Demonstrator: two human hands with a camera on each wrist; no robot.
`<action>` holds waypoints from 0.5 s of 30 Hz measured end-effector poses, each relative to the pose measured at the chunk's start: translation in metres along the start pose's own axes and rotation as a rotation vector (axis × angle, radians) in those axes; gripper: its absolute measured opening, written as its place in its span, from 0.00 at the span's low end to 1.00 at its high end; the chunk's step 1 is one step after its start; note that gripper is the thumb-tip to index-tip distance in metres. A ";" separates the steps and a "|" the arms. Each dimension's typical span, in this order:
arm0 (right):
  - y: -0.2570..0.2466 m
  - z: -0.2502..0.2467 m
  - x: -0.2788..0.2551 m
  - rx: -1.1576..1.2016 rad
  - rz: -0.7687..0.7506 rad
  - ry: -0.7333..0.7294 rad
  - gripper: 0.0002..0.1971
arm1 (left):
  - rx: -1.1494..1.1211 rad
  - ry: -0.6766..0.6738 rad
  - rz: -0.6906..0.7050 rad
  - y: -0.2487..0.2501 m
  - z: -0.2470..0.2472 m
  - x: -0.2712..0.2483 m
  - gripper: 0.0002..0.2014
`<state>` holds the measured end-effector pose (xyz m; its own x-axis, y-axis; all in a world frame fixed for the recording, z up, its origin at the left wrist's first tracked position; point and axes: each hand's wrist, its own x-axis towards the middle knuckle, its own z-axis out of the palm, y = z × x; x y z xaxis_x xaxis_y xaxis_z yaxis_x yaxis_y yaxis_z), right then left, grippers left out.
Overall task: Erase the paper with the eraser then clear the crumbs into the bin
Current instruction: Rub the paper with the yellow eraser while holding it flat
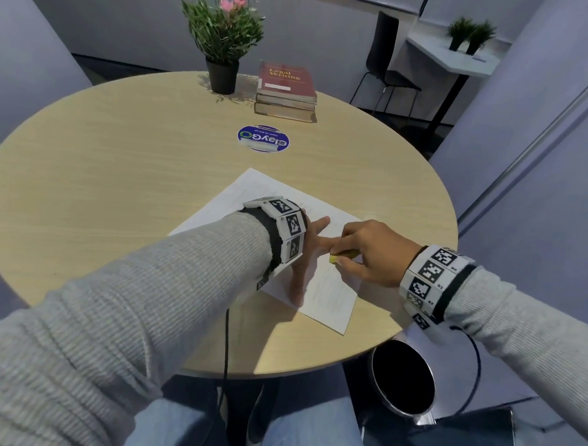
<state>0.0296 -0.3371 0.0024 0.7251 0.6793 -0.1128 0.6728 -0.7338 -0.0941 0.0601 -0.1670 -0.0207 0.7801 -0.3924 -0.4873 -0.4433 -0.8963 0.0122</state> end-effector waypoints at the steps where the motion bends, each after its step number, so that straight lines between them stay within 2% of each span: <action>1: -0.003 -0.001 -0.002 0.004 0.008 -0.003 0.11 | 0.062 -0.036 0.033 0.003 -0.005 -0.005 0.56; 4: -0.027 0.001 -0.016 0.082 -0.092 -0.033 0.11 | 0.203 -0.099 0.067 0.010 -0.006 -0.008 0.67; 7: -0.050 0.003 -0.029 0.119 -0.211 -0.146 0.12 | 0.026 -0.002 0.072 0.006 -0.001 -0.010 0.65; 8: -0.045 0.001 -0.027 0.128 -0.201 -0.150 0.12 | -0.016 0.009 0.059 0.004 0.001 -0.009 0.63; 10: -0.019 -0.005 -0.014 0.087 -0.100 -0.069 0.11 | 0.014 0.005 0.038 0.005 -0.001 -0.010 0.61; 12: -0.002 -0.008 -0.008 0.043 -0.003 0.003 0.10 | 0.127 -0.052 0.057 0.009 -0.008 -0.011 0.65; 13: -0.003 -0.006 -0.009 0.042 -0.013 0.023 0.09 | 0.172 -0.081 0.063 0.011 -0.010 -0.012 0.68; 15: -0.028 0.001 -0.019 0.069 -0.133 -0.008 0.11 | 0.184 -0.085 0.058 0.010 -0.008 -0.011 0.69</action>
<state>-0.0028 -0.3292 0.0065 0.6292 0.7705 -0.1025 0.7508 -0.6366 -0.1761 0.0508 -0.1731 -0.0088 0.7140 -0.4165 -0.5628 -0.5658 -0.8167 -0.1133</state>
